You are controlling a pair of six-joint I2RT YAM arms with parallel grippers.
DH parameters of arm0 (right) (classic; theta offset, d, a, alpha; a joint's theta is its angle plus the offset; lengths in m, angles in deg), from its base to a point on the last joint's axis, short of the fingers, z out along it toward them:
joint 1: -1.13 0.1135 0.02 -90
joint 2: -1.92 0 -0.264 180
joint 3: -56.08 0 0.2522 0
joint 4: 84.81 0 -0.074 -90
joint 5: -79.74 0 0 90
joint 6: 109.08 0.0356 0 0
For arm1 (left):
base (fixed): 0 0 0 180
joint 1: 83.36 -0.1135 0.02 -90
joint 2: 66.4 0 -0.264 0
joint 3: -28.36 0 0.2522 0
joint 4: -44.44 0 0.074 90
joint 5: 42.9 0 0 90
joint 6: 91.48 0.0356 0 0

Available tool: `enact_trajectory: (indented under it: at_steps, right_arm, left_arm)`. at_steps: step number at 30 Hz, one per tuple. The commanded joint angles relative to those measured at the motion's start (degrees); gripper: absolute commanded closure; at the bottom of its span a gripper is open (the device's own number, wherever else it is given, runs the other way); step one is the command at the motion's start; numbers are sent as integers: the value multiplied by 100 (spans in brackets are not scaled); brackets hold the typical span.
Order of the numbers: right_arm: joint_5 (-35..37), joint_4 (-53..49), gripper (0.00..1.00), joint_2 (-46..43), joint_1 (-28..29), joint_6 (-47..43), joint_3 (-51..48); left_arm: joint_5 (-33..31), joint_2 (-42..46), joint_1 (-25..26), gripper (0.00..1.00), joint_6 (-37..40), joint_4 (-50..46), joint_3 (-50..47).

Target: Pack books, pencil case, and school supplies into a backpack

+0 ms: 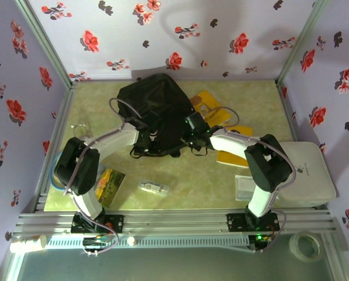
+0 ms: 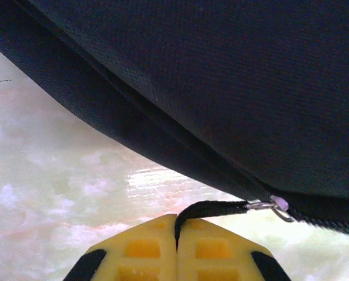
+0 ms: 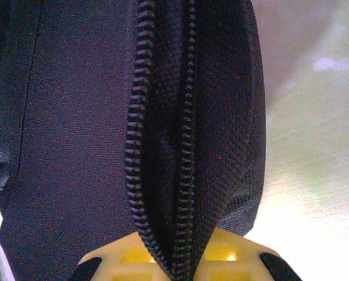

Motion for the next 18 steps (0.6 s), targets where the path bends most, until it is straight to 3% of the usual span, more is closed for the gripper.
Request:
enact_trajectory:
  at_steps: [1, 9, 18]
  right_arm:
    - [669, -217, 97, -272, -84, -78, -129]
    - [675, -197, 97, -370, -103, -109, -181]
    - [595, -160, 97, -435, -120, -247, -202]
  left_arm:
    - [-573, -209, -111, 100, 182, -441, 78]
    - [-964, -243, -418, 100, 290, -318, 168]
    - [-1067, -226, -1194, 100, 651, 51, 324]
